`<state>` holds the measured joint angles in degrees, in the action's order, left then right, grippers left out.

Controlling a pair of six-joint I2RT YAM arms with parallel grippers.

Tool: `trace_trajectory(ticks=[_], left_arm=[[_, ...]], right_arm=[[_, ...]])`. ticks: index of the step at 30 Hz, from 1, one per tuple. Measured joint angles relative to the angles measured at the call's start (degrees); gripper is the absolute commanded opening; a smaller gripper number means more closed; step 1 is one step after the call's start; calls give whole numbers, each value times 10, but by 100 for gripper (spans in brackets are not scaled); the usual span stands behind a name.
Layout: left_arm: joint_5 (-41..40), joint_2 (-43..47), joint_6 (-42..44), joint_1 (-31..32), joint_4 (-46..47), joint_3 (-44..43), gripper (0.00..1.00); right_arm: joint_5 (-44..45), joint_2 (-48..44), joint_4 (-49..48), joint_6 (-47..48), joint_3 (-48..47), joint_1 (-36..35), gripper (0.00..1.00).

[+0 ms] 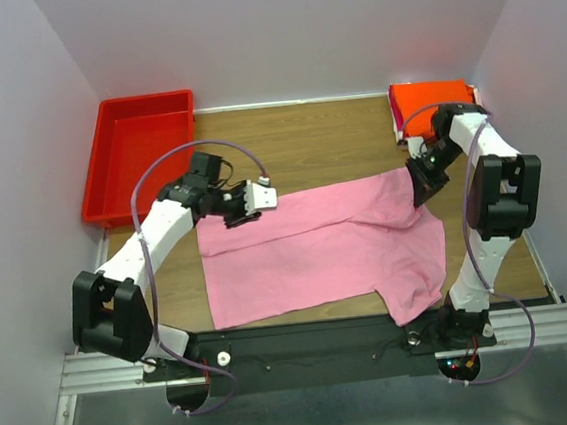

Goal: Fold and stack the t-shirts
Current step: Fold the tshirt

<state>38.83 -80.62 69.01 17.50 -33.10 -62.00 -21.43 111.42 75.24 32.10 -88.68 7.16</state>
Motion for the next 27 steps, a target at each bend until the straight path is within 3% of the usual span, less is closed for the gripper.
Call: trace_trajectory(ticks=[4, 9, 14, 21, 27], left_arm=[[18, -8, -75, 103, 98, 0, 40], [17, -84, -158, 201, 204, -40, 38], [12, -188, -227, 258, 284, -113, 30], [1, -315, -280, 325, 349, -196, 31], [-13, -402, -301, 361, 382, -269, 37]], right_arm=[[-42, 37, -4, -8, -75, 0, 0], [-87, 118, -9, -24, -138, 0, 1], [-103, 196, -29, -54, -162, 0, 0], [-109, 212, -45, -96, -182, 3, 1], [-122, 212, -63, -126, -173, 4, 1]])
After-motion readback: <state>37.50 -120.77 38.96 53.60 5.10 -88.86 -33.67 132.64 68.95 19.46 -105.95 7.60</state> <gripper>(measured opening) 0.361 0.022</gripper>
